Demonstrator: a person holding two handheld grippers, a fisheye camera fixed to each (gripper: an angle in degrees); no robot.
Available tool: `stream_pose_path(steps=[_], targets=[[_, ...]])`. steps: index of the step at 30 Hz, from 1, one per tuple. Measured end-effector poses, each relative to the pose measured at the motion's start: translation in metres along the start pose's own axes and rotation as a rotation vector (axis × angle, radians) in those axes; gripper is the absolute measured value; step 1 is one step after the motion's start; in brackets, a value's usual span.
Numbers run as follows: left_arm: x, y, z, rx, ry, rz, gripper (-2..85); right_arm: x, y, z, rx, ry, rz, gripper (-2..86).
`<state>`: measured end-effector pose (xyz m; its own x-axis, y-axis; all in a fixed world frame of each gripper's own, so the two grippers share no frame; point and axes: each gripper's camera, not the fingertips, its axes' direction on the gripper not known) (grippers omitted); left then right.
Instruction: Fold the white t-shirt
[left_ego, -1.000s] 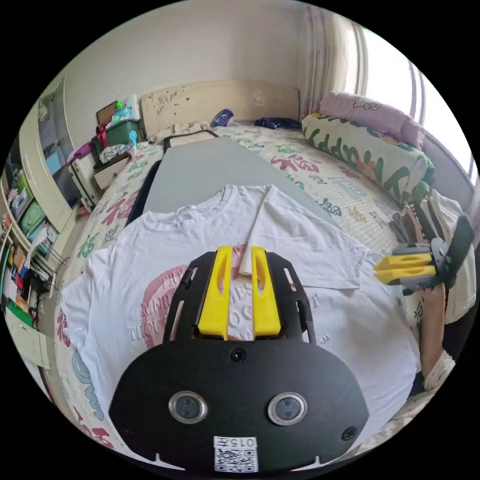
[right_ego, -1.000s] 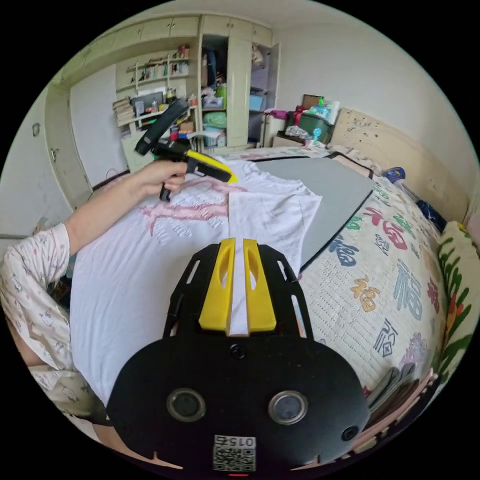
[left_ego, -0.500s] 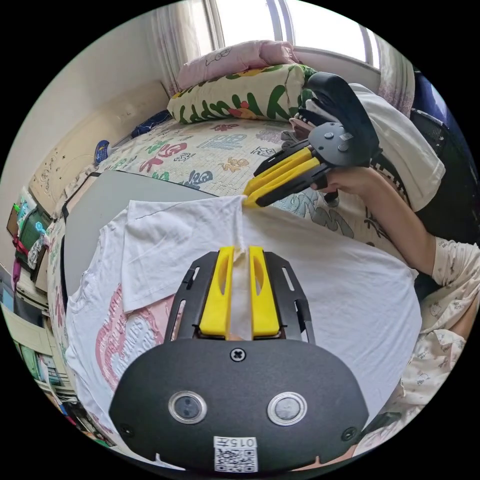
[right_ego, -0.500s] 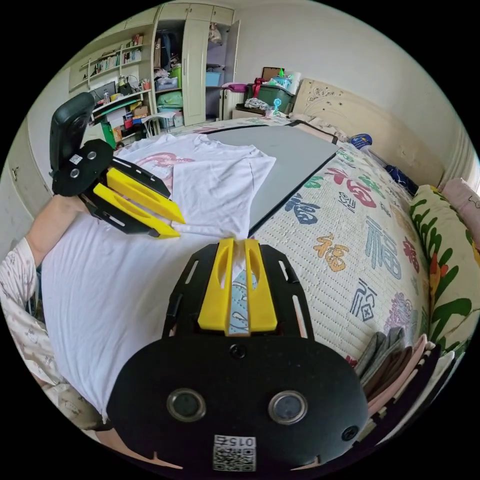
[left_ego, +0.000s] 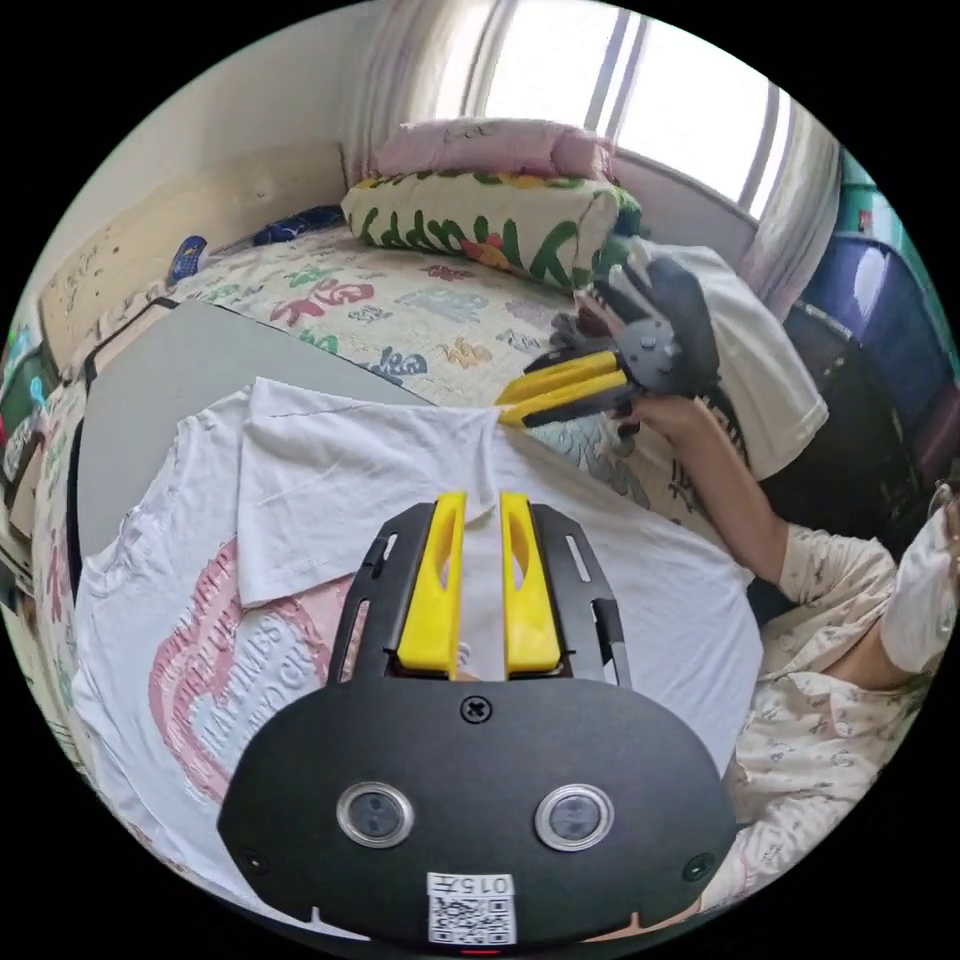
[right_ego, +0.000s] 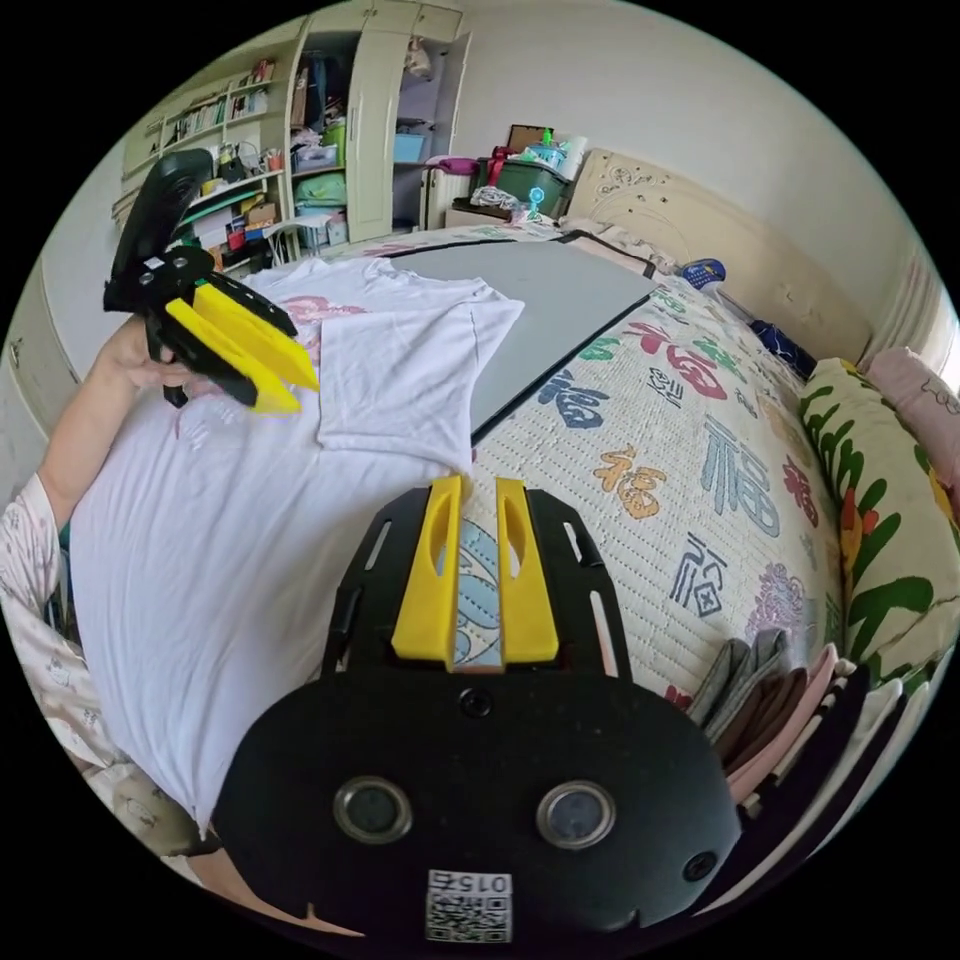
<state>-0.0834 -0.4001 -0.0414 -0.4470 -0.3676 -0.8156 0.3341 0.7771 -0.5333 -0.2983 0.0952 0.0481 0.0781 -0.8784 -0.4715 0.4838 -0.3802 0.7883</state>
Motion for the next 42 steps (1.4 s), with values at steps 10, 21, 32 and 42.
stream_pose_path(steps=[10,21,32,42], targets=[[-0.151,0.064,-0.299,0.361,-0.449,-0.55,7.2,0.002,0.028,0.044,0.051,0.173,0.084,5.6],[-0.285,0.148,-0.385,0.151,-0.554,-0.861,13.2,-0.151,-0.068,0.086,0.226,0.007,-0.083,4.5],[-0.291,0.148,-0.47,0.391,-0.268,-0.925,15.1,-0.42,-0.255,0.335,0.033,-0.282,-0.321,8.9],[-0.278,0.156,-0.517,0.522,-0.178,-0.982,15.7,-0.544,-0.339,0.571,-0.144,-0.114,-0.307,10.9]])
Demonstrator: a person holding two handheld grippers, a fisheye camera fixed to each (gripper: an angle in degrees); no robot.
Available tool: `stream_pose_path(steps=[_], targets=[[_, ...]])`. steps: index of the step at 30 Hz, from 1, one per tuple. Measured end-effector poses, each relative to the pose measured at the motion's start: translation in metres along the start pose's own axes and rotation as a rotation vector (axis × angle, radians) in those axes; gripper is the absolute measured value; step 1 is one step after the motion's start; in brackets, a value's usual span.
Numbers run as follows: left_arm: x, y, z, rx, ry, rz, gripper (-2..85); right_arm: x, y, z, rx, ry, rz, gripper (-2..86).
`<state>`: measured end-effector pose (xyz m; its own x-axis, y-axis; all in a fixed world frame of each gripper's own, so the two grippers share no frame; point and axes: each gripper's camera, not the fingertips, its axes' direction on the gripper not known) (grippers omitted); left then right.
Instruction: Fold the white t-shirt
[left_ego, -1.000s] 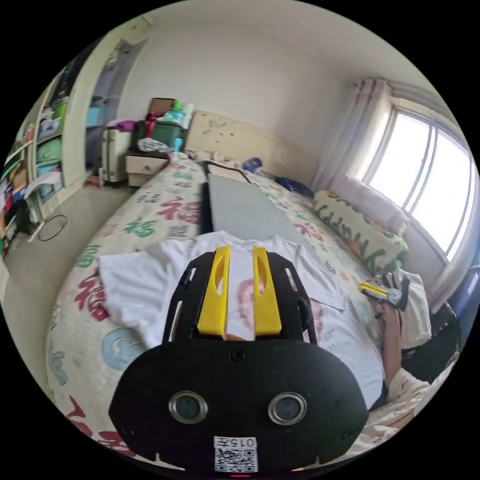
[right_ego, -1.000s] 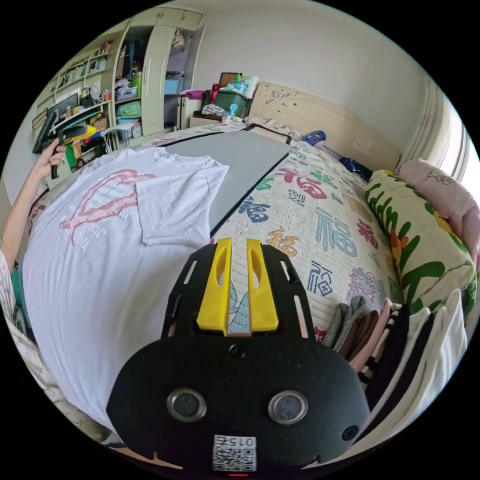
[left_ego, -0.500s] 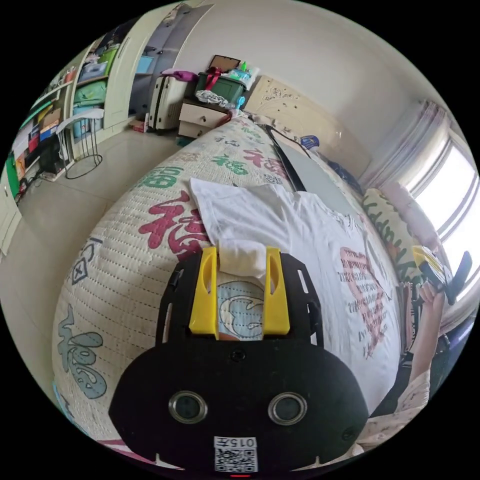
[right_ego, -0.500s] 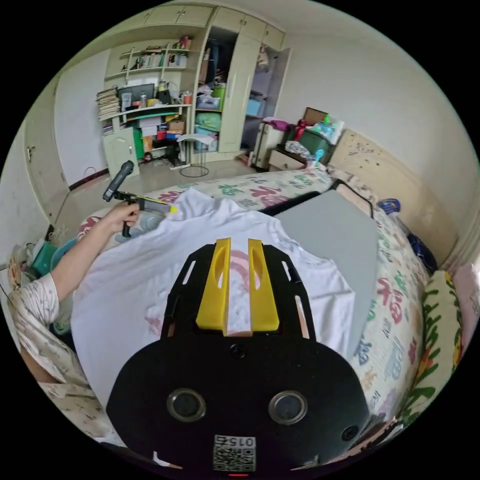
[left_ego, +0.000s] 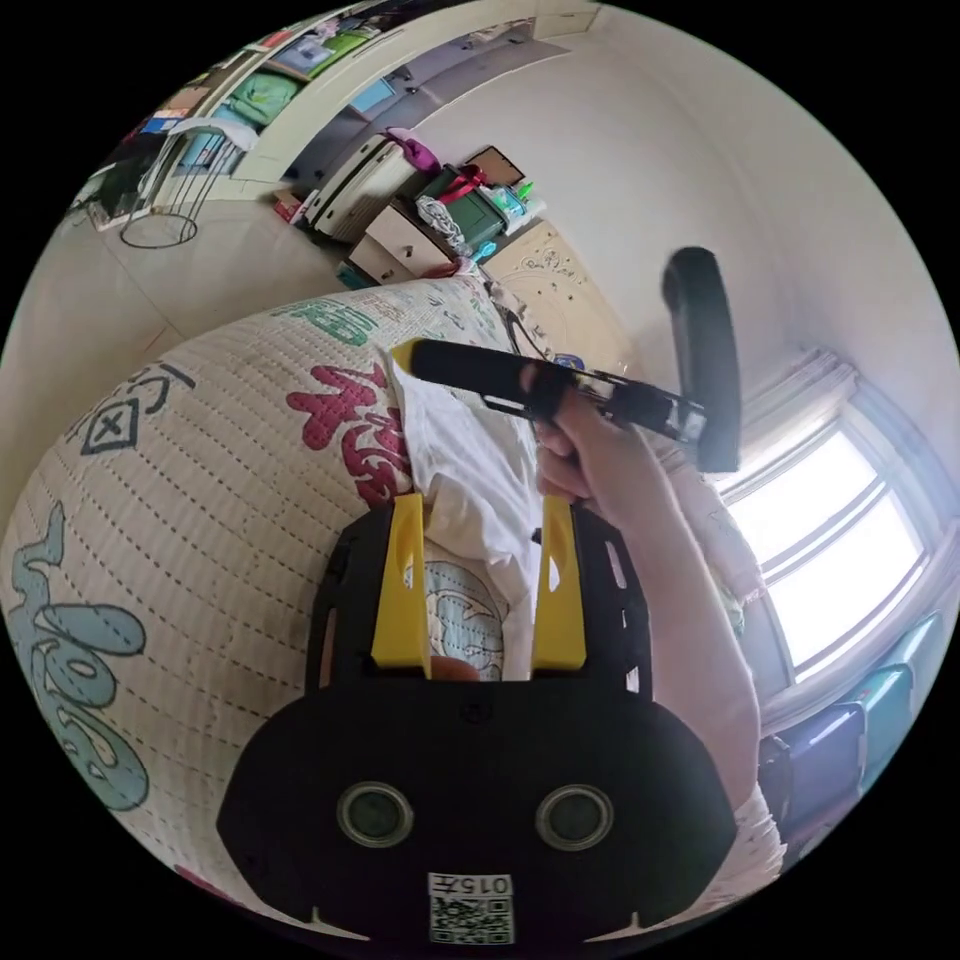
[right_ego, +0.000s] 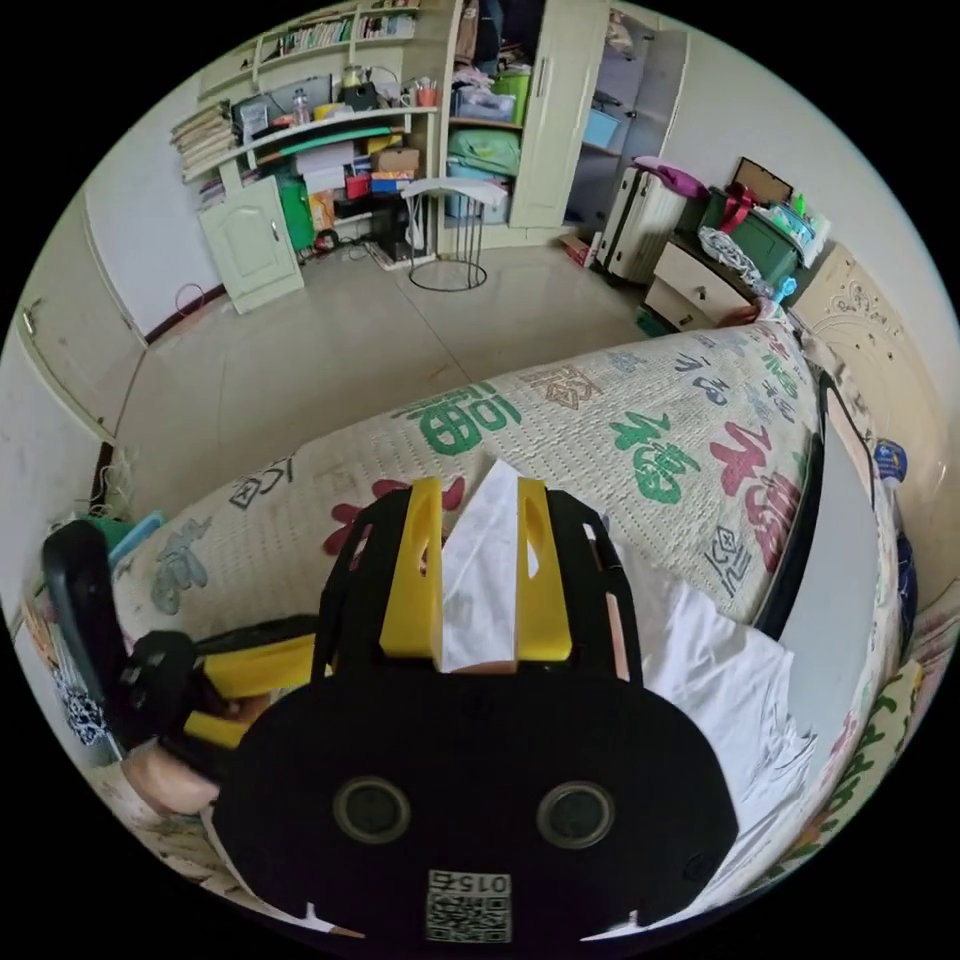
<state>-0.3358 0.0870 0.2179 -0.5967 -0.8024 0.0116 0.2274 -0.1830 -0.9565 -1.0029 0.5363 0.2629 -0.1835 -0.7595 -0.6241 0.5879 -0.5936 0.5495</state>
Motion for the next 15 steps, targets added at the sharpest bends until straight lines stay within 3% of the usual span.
stream_pose_path(steps=[5,6,11,15], targets=[[0.015,0.008,-0.012,0.001,-0.013,0.027,16.0,0.029,0.004,0.045,-0.042,-0.112,0.089,7.9],[0.018,0.012,-0.014,-0.003,-0.01,0.035,16.3,0.036,0.009,0.047,-0.047,-0.084,0.114,3.6],[0.026,0.03,-0.015,-0.014,-0.024,0.044,15.8,0.062,0.049,0.015,0.089,-0.064,0.136,0.0],[0.043,0.051,0.0,-0.081,-0.036,0.114,9.9,0.091,0.1,-0.023,0.219,-0.136,0.194,0.0]])
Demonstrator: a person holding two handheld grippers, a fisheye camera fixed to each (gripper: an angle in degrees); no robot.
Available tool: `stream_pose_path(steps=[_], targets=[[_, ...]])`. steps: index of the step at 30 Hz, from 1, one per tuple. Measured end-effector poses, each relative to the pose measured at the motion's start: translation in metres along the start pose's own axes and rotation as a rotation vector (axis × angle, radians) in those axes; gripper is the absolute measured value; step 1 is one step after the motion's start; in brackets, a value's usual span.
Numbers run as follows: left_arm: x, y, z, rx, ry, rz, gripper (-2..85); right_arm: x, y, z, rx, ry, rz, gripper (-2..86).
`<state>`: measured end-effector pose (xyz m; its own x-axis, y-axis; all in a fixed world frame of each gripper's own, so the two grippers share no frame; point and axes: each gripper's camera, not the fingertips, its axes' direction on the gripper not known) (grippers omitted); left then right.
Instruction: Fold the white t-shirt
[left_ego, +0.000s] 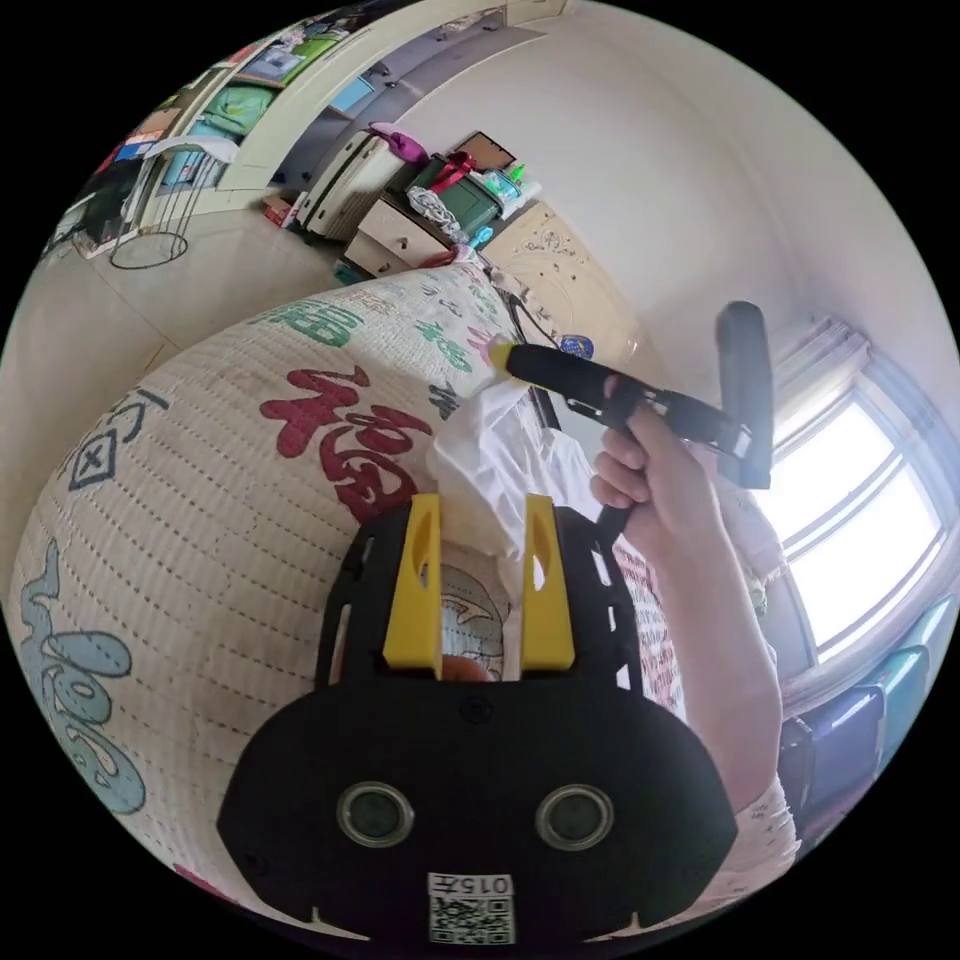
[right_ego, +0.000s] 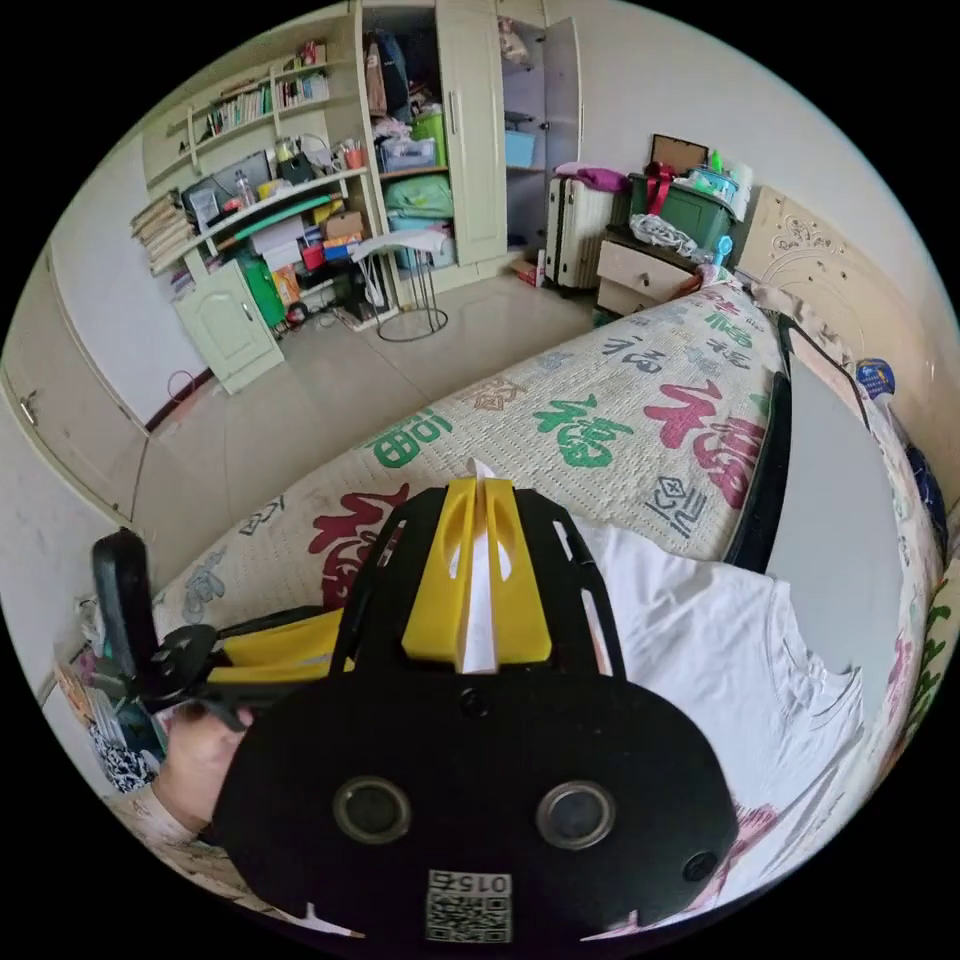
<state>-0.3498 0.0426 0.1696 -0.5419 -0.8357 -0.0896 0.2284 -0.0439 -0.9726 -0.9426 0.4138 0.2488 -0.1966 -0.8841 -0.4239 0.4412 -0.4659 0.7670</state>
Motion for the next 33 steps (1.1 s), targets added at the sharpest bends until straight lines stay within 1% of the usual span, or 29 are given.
stream_pose_path(steps=[2,5,7,8,10,11,13,15,16,18,20,22,24,27,30,32,33], targets=[[0.013,0.012,0.003,-0.012,-0.009,0.055,8.0,0.012,0.018,-0.021,0.04,0.001,0.016,0.1],[0.038,0.042,-0.007,0.079,-0.012,0.162,6.6,0.03,0.054,-0.059,0.122,0.03,0.017,0.2],[0.072,0.07,-0.011,0.097,0.021,0.349,6.0,0.043,0.087,-0.087,0.167,0.074,-0.018,0.2],[0.082,0.078,-0.009,0.079,0.029,0.407,5.9,0.045,0.096,-0.093,0.175,0.097,-0.032,0.2],[0.126,0.118,0.007,-0.019,-0.001,0.648,5.9,0.056,0.132,-0.113,0.181,0.179,-0.072,0.1],[0.136,0.13,0.012,-0.033,-0.028,0.704,5.9,0.06,0.141,-0.117,0.177,0.181,-0.075,0.1],[0.168,0.177,0.032,-0.062,-0.125,0.881,5.9,0.078,0.174,-0.13,0.144,0.137,-0.084,0.0],[0.181,0.207,0.047,-0.107,-0.17,0.984,5.9,0.092,0.195,-0.137,0.122,0.146,-0.082,-0.2],[0.184,0.225,0.057,-0.141,-0.189,1.032,6.0,0.102,0.207,-0.141,0.118,0.183,-0.068,-0.4],[0.186,0.246,0.067,-0.167,-0.213,1.071,6.0,0.117,0.22,-0.144,0.107,0.218,-0.044,-0.5],[0.185,0.264,0.073,-0.171,-0.217,1.094,5.9,0.132,0.231,-0.144,0.067,0.191,-0.044,-0.6],[0.183,0.287,0.076,-0.169,-0.213,1.123,5.5,0.145,0.232,-0.134,-0.111,0.105,-0.077,-0.4],[0.182,0.305,0.077,-0.159,-0.207,1.144,5.0,0.154,0.232,-0.135,-0.16,0.105,-0.043,-0.2],[0.182,0.338,0.079,-0.183,-0.168,1.231,3.9,0.16,0.235,-0.145,-0.144,0.094,-0.054,0.7],[0.18,0.37,0.077,-0.2,-0.093,1.336,3.6,0.169,0.236,-0.153,-0.128,0.114,-0.031,3.9],[0.176,0.38,0.077,-0.191,-0.091,1.334,4.3,0.173,0.237,-0.156,-0.112,0.128,-0.021,6.2],[0.172,0.382,0.079,-0.169,-0.125,1.307,5.2,0.174,0.237,-0.157,-0.096,0.14,-0.013,7.7]])
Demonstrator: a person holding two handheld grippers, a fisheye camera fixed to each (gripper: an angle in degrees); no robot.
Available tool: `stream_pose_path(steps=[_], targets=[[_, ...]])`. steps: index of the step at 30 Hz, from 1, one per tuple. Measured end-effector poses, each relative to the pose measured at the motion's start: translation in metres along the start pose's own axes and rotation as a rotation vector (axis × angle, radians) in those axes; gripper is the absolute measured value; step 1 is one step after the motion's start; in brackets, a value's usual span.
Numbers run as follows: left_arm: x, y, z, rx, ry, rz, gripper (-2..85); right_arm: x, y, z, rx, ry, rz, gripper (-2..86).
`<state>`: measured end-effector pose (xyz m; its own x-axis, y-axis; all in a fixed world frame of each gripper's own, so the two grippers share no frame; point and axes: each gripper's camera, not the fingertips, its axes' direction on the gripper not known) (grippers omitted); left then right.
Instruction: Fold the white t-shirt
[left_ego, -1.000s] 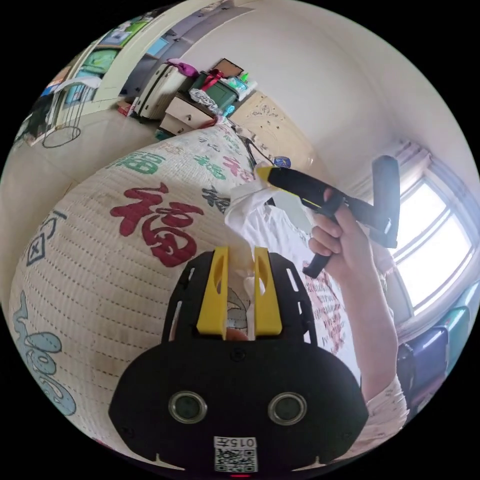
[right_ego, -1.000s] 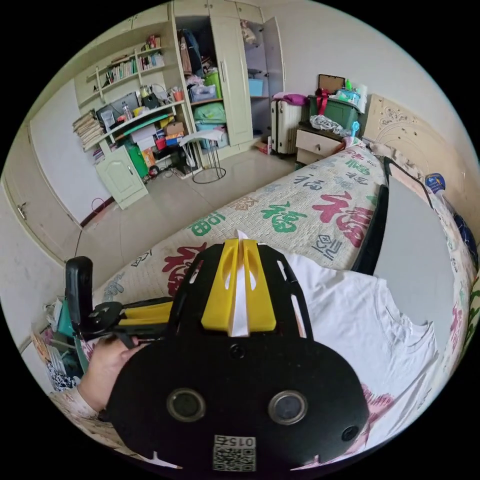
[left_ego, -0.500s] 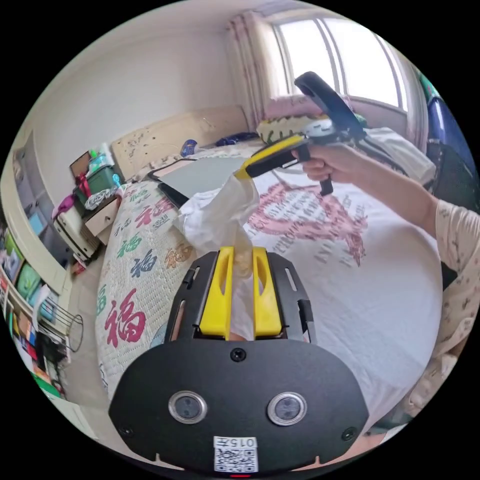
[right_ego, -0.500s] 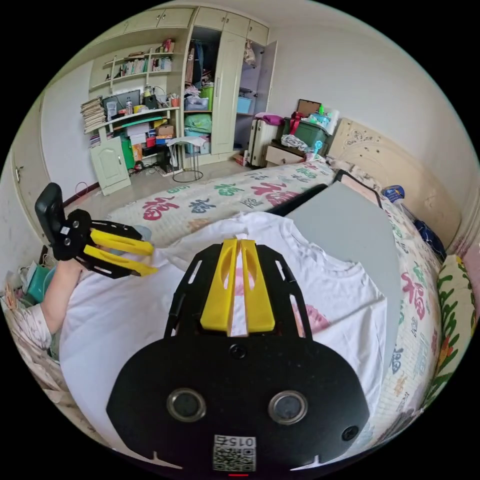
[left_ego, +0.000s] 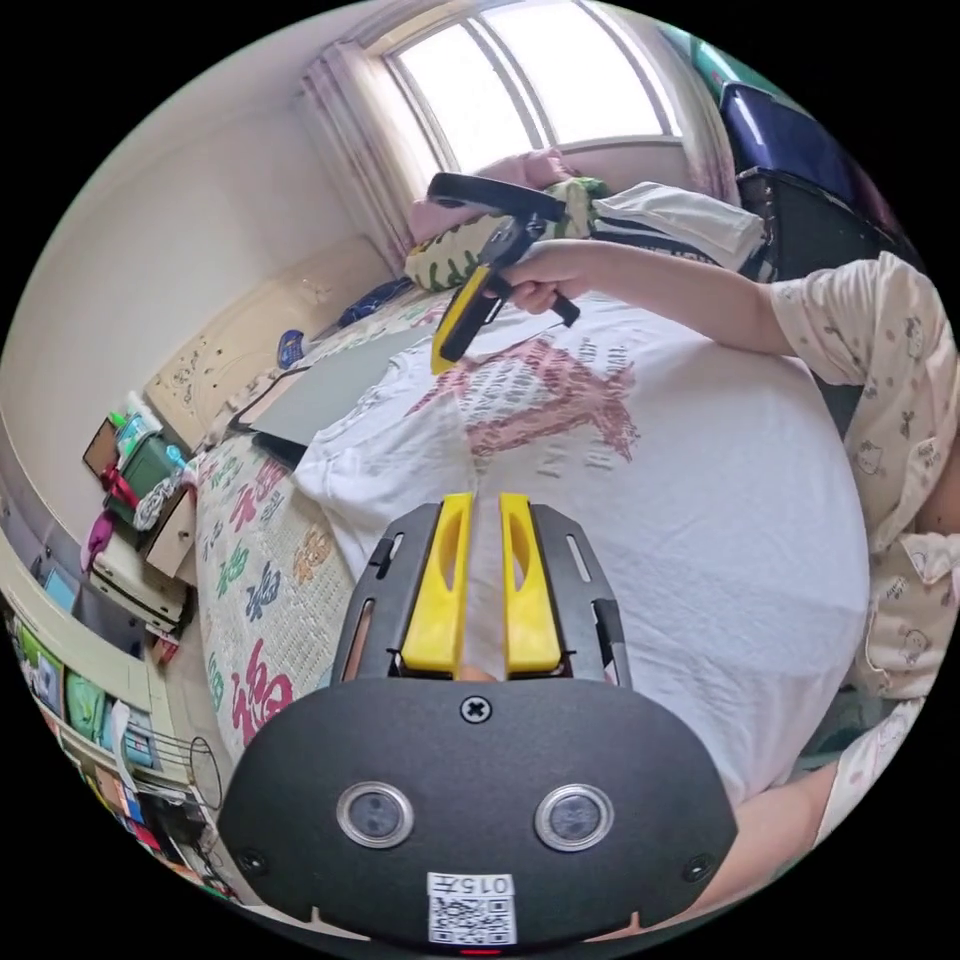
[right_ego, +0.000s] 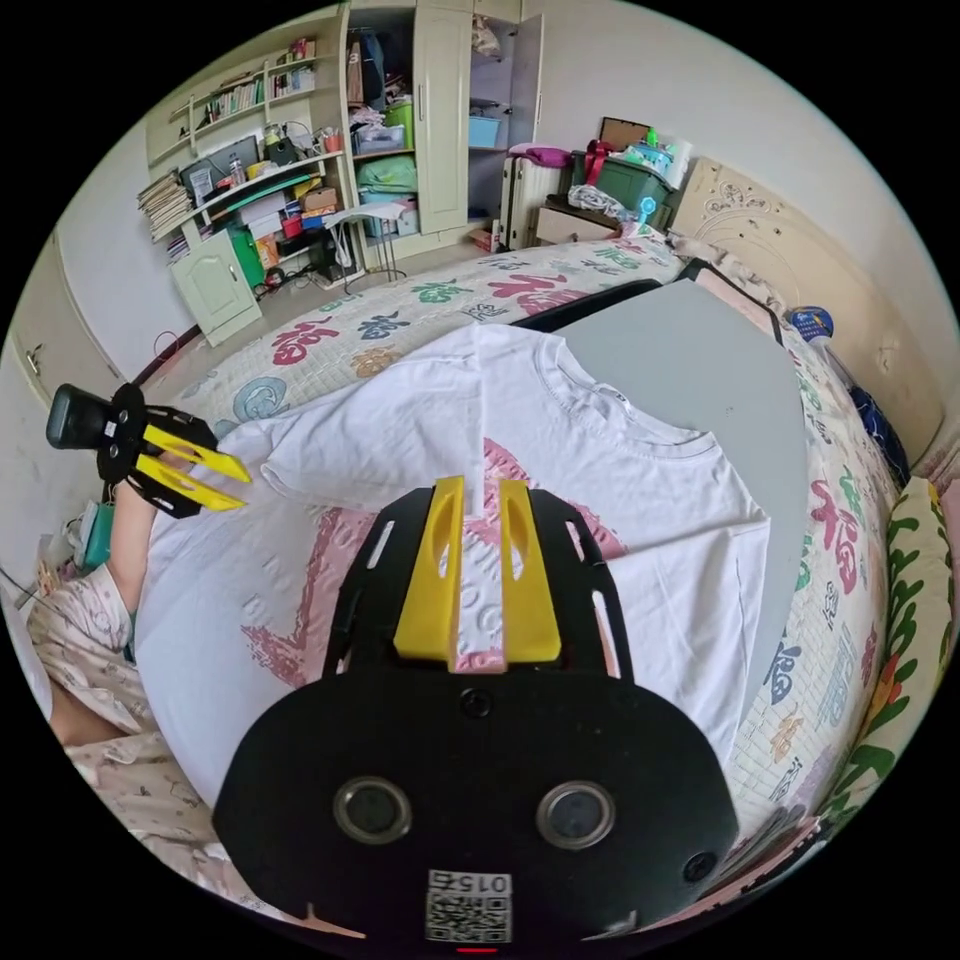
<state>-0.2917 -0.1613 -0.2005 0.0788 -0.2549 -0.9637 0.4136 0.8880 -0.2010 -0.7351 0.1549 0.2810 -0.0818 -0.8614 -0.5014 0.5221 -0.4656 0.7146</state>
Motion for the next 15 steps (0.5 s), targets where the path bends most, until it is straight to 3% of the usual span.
stream_pose_path(steps=[8,15], targets=[[0.011,0.023,0.041,-0.051,-0.071,-0.087,10.4,0.005,-0.003,0.011,-0.061,-0.096,0.031,9.2],[0.039,0.04,0.051,-0.003,-0.051,0.037,2.0,0.002,0.0,0.003,-0.111,-0.115,0.018,0.5]])
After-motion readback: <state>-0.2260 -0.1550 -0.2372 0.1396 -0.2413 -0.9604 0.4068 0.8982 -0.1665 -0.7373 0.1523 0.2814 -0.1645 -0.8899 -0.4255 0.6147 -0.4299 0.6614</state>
